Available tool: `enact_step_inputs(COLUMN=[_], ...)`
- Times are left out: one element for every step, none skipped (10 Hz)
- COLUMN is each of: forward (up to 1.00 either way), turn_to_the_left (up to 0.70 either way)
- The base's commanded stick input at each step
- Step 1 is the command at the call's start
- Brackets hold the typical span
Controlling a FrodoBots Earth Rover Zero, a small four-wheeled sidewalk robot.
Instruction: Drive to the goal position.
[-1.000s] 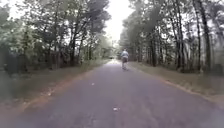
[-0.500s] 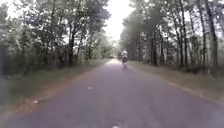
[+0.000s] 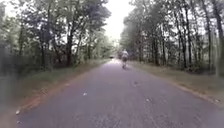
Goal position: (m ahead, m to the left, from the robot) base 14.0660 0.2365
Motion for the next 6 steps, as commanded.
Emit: enact_step_inputs(forward=[0.70,0.70,0.70,0.70,0.70,0.70], turn_to_the_left=[0.00,0.00,0.00,0.00,0.00,0.00])
